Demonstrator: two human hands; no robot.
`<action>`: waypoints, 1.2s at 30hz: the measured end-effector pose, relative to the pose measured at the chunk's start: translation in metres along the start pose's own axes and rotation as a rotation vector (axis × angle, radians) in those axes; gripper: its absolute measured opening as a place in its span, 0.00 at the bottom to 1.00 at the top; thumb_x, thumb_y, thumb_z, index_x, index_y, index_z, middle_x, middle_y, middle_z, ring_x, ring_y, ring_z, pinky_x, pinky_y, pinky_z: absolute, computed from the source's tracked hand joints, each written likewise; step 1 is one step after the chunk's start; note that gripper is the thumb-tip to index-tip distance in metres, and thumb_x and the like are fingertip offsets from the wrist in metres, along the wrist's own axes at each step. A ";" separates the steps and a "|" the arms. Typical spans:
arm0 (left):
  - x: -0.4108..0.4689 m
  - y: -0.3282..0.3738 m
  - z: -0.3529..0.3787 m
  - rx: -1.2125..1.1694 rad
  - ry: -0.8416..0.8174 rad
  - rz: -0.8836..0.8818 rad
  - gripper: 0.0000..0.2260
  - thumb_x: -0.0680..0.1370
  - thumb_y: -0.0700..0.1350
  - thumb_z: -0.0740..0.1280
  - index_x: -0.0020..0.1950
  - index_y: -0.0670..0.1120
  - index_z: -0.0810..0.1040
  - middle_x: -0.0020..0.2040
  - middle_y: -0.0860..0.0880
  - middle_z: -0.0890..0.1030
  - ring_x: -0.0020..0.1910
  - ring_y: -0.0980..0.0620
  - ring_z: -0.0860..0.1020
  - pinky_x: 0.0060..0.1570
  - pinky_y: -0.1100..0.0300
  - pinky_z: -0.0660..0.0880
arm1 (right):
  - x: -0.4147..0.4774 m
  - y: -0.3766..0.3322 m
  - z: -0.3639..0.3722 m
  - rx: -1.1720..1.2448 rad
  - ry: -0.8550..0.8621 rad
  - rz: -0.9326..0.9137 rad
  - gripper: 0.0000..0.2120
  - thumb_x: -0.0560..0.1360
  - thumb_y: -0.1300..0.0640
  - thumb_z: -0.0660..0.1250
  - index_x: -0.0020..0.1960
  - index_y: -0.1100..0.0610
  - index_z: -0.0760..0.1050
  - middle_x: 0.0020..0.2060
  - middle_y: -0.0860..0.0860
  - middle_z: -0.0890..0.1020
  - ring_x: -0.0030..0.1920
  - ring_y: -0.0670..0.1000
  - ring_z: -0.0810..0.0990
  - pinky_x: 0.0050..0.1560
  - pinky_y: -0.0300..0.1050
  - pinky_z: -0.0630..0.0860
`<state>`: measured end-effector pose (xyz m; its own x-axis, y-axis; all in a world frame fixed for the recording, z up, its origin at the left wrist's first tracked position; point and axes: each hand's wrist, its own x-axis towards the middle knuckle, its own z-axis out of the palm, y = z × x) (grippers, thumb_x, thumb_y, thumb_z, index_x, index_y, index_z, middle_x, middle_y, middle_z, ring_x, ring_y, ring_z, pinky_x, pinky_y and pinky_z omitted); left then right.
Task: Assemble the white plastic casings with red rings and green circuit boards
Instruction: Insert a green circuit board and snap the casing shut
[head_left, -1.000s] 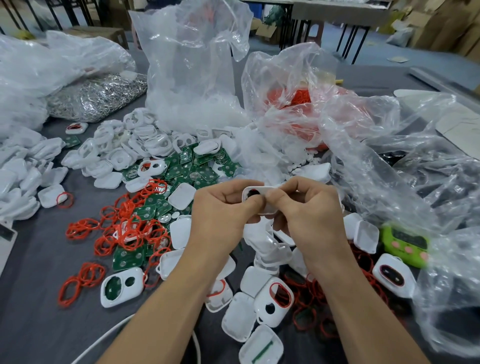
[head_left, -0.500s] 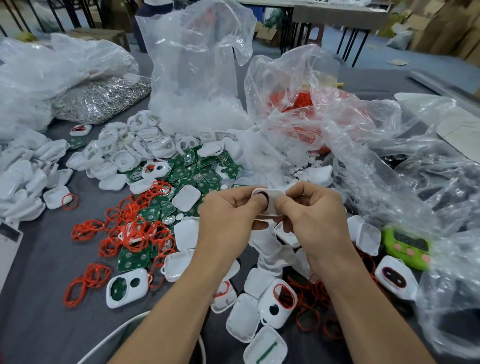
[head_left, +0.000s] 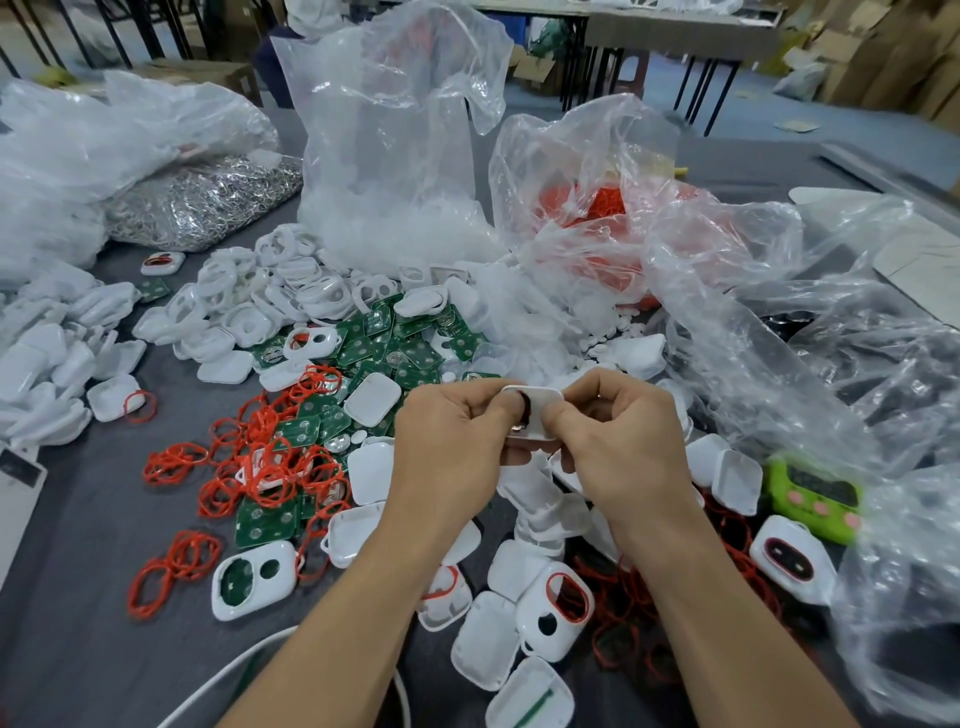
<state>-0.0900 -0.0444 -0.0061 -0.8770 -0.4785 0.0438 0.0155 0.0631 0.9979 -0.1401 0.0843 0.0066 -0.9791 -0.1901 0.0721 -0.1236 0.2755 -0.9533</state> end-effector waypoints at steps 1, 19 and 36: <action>0.000 0.001 0.000 0.021 0.012 0.000 0.14 0.81 0.37 0.68 0.44 0.53 0.89 0.36 0.48 0.87 0.35 0.47 0.87 0.37 0.53 0.84 | -0.001 0.001 0.001 -0.033 -0.015 -0.008 0.04 0.69 0.53 0.72 0.36 0.51 0.80 0.27 0.52 0.82 0.27 0.52 0.78 0.33 0.52 0.78; 0.001 0.001 -0.001 -0.489 -0.329 -0.092 0.16 0.80 0.34 0.68 0.66 0.46 0.80 0.55 0.48 0.86 0.50 0.49 0.84 0.58 0.55 0.81 | -0.001 -0.016 -0.004 0.661 -0.176 0.396 0.13 0.77 0.67 0.68 0.34 0.59 0.76 0.26 0.53 0.78 0.23 0.44 0.70 0.20 0.33 0.66; 0.014 0.012 -0.030 -0.910 -0.317 -0.203 0.18 0.78 0.48 0.65 0.66 0.45 0.79 0.58 0.45 0.84 0.51 0.51 0.82 0.56 0.54 0.81 | 0.001 -0.015 -0.010 0.319 -0.151 0.193 0.18 0.72 0.43 0.73 0.37 0.58 0.80 0.31 0.61 0.83 0.25 0.53 0.76 0.23 0.40 0.70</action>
<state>-0.0874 -0.0764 0.0077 -0.9900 -0.1404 -0.0144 0.0978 -0.7560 0.6473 -0.1404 0.0894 0.0238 -0.9419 -0.3061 -0.1382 0.1396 0.0174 -0.9901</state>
